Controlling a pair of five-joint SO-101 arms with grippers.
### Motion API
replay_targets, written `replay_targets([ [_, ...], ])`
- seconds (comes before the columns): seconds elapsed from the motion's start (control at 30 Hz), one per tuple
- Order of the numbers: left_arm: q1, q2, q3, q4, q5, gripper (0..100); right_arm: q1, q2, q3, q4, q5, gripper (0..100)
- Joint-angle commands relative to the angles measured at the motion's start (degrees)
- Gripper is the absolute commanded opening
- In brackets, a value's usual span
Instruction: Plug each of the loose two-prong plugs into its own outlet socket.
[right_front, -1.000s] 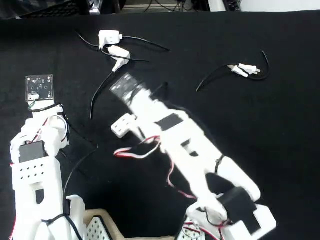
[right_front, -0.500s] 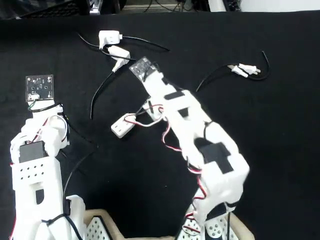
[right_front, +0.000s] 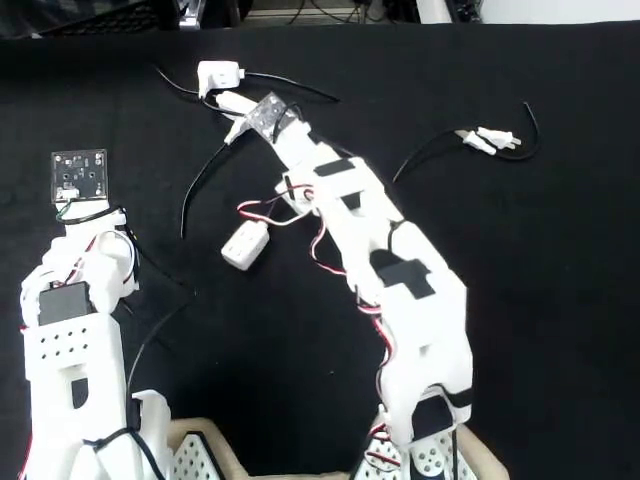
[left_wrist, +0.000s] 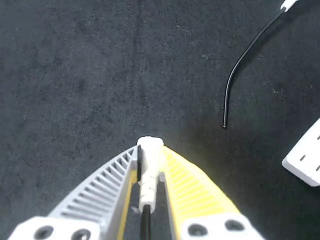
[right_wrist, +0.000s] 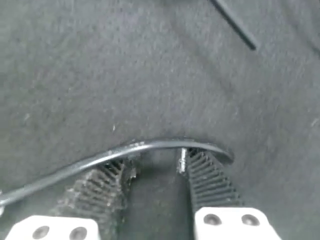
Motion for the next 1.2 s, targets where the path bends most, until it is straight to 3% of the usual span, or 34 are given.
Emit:
replay_targets([
  [0.0,0.31,-0.53,-0.31,-1.41,0.09,3,0.18,2.24,-6.9,-0.79,0.53,14.3],
  [0.13,0.31,-0.53,-0.31,-1.41,0.09,3,-1.93,4.79,-9.98,-0.18,0.53,14.2],
  [0.33,0.48,-0.53,-0.31,-1.41,0.09,3,-1.05,2.33,-10.51,13.8,7.38,14.2],
  [0.5,0.48,-0.53,-0.31,-1.41,0.09,3,-3.69,-3.82,-9.1,19.52,4.75,14.2],
  [0.83,-1.01,-0.62,-0.57,-1.41,0.18,3,-18.29,-8.84,7.08,-5.89,3.34,14.1],
  [1.17,-1.63,-0.62,-0.31,-2.99,0.18,3,-19.34,-10.77,7.52,-6.51,3.25,14.1],
])
